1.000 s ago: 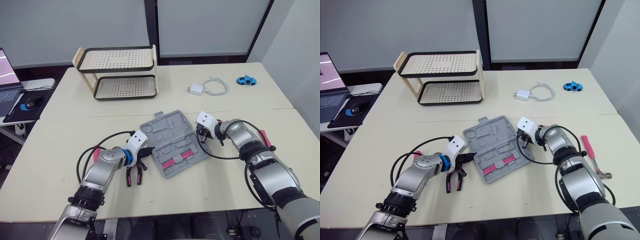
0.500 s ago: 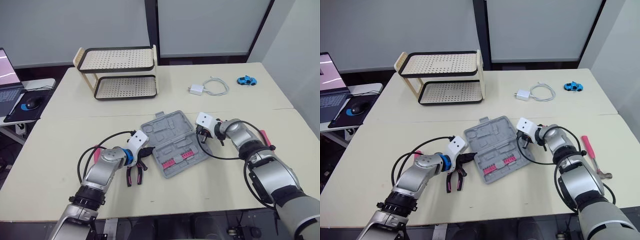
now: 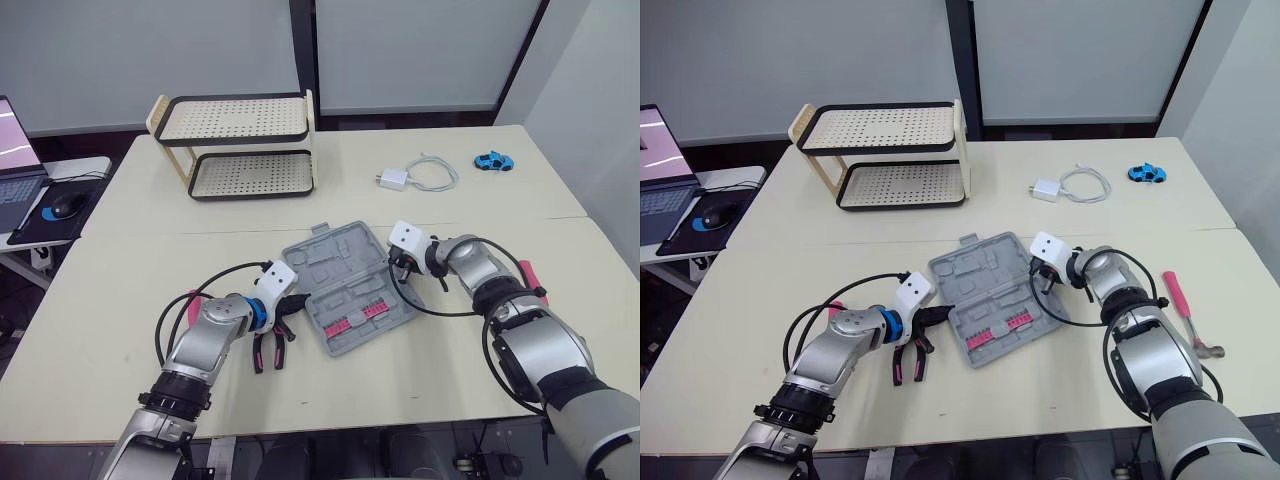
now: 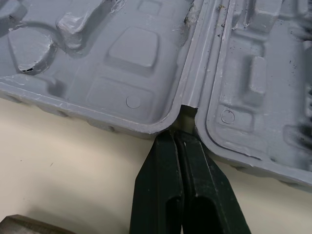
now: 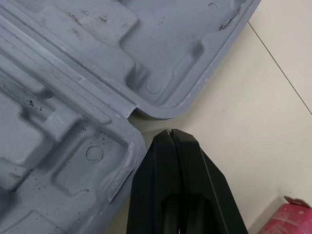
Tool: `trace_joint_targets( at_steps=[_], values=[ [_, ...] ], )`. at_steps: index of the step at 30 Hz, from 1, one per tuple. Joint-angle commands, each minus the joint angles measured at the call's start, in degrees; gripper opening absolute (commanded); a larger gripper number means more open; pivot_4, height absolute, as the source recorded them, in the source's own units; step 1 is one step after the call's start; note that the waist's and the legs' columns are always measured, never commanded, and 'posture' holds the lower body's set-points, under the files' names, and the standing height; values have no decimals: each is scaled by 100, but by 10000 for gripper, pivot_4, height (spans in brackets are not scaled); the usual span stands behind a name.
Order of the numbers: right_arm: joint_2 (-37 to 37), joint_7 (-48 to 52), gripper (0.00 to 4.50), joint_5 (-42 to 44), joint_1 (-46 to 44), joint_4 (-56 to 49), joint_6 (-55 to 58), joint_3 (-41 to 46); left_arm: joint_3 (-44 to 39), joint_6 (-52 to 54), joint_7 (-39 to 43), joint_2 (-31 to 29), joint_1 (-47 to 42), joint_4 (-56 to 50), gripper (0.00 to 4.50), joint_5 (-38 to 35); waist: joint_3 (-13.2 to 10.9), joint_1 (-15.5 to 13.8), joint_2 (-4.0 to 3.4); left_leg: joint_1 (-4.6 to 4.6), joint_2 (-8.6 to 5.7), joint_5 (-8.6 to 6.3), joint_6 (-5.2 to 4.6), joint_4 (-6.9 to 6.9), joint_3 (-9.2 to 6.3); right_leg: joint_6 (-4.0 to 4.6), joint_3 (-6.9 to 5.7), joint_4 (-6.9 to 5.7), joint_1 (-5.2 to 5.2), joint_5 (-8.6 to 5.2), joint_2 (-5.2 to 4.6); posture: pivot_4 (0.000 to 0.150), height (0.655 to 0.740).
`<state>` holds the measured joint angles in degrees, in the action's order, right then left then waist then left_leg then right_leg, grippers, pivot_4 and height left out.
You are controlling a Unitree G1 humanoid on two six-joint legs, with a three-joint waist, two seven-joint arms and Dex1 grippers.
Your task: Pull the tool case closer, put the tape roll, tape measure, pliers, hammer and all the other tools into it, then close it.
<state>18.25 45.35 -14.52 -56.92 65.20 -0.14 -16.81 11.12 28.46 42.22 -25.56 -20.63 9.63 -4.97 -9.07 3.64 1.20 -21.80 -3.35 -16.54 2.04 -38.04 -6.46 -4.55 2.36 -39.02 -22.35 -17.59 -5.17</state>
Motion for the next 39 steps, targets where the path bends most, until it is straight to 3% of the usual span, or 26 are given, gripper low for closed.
trace_joint_targets(
  at_steps=[1, 11, 18, 27, 39],
  values=[
    [-49, 281, 0, 101, -48, -119, -7, 82, 100, -48, 68, 65, -53, -10, 460, 25, 0, 0, 0, 0, 0, 0, 0, 0, 1, 0, 0, 0, 0, 0, 0, 1500, 7400],
    [314, 892, 0, 253, 492, -1145, 578, 182, 322, -243, 568, 8, -202, 43, 460, 84, 1, -26, -1, -1, -2, 0, 0, 0, -1, 0, -1, 1, 1, 0, -1, 1500, 7400],
    [825, 1112, 0, 575, 1773, -3575, 1956, 452, 661, -521, 1285, -171, -324, 61, 460, 128, 1, -59, -2, -4, -4, 0, 0, 0, -4, 0, -2, 2, 1, 0, -2, 1500, 7400],
    [1194, 672, 0, 982, 3459, -6679, 4013, 962, 924, -846, 1755, -244, -490, 201, 460, 286, 1, -102, -2, -6, -4, -2, -3, 0, -5, 0, -1, 1, 1, 0, 1, 1500, 7400],
    [1365, 166, 0, 1600, 4756, -8935, 5682, 1183, 1046, -755, 2226, -665, -155, -508, 460, 314, 1, -160, -2, -7, -4, -8, -14, 0, -6, -1, 1, 2, 2, 0, 2, 1500, 7400]
  ],
)
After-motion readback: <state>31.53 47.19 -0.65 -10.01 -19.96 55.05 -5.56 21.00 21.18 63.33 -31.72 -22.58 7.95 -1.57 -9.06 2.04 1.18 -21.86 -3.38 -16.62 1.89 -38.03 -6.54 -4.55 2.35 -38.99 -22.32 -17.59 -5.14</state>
